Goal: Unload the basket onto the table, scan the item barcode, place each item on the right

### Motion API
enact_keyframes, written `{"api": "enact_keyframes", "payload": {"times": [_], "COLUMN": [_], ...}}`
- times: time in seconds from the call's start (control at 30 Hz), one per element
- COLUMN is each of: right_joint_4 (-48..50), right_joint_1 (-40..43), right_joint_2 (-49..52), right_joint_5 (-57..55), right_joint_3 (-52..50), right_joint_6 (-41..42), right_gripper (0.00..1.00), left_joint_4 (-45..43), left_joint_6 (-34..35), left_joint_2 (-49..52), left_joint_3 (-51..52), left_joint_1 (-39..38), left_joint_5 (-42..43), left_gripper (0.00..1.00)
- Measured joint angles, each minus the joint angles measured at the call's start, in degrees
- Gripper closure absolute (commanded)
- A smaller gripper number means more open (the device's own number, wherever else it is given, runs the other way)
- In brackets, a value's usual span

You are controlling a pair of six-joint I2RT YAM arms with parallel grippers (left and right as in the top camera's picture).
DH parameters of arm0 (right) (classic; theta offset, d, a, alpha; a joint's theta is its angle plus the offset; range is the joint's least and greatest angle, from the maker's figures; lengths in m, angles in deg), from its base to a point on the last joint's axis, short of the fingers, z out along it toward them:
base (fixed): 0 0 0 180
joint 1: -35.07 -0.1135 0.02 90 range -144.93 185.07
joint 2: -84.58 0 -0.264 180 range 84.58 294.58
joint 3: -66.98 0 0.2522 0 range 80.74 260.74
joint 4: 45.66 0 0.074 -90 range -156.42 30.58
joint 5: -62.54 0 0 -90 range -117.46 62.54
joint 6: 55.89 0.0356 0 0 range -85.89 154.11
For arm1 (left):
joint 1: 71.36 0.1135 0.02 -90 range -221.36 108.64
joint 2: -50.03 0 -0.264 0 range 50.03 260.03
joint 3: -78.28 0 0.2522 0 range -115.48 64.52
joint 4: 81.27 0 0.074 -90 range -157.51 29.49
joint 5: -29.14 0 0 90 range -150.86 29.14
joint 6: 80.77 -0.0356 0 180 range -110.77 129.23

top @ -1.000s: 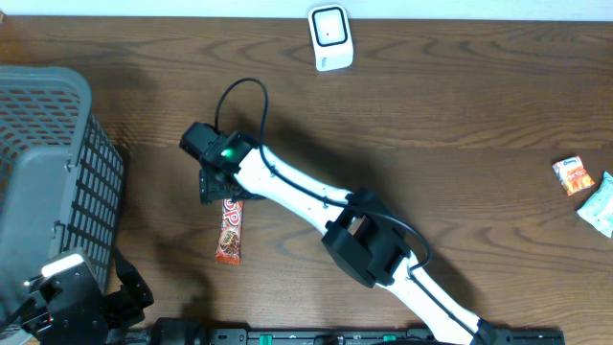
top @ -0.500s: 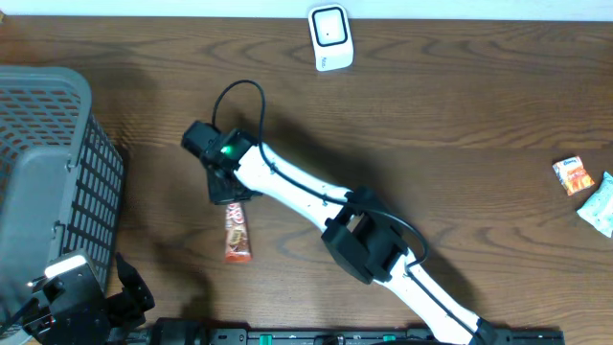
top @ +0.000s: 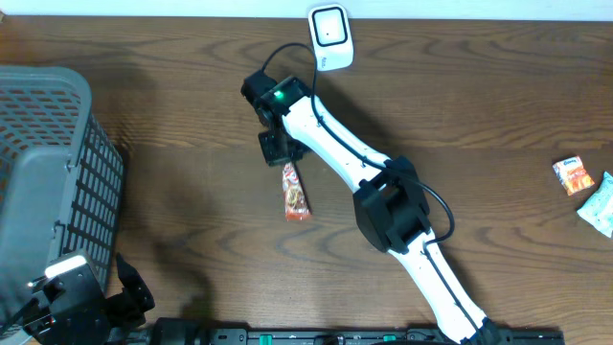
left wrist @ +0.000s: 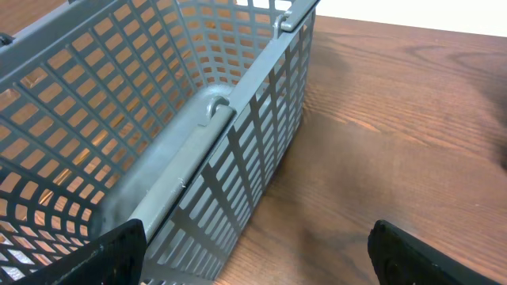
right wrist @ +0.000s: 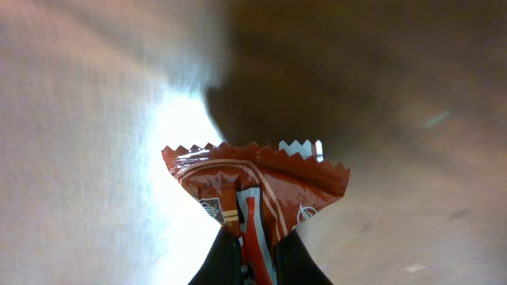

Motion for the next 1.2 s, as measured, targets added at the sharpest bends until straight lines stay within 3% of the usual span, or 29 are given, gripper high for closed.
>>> {"api": "enact_keyframes", "payload": {"times": [0.1, 0.23, 0.47, 0.63, 0.9, 1.2], "right_joint_4": [2.3, 2.1, -12.7, -18.5, -12.5, 1.9], "right_joint_1": [-0.5, -2.1, -6.3, -8.4, -8.4, -9.0], "right_joint_2": [-1.4, -2.9, -3.3, -3.3, -3.6, -3.6], "right_joint_5": [-6.2, -21.4, -56.2, -71.7, -80.3, -82.0], "right_joint_3": [0.0, 0.3, 0.4, -0.2, -7.7, -20.7], "right_joint_6": [0.1, 6.4, 29.6, 43.3, 56.9, 60.7], "right_gripper": [0.99, 0.99, 0.99, 0.98, 0.99, 0.98], "left_joint_4": [0.0, 0.0, 0.0, 0.0, 0.0, -0.1], "left_joint_6": [0.0, 0.0, 0.0, 0.0, 0.0, 0.0], "left_joint_2": [0.0, 0.0, 0.0, 0.0, 0.0, 0.0], "left_joint_3": [0.0, 0.0, 0.0, 0.0, 0.0, 0.0], "left_joint_1": [0.0, 0.0, 0.0, 0.0, 0.0, 0.0], "left_joint_5": [0.0, 0.0, 0.0, 0.0, 2.4, 4.9], "left_gripper": [0.10, 0.10, 0.10, 0.10, 0.10, 0.10]}}
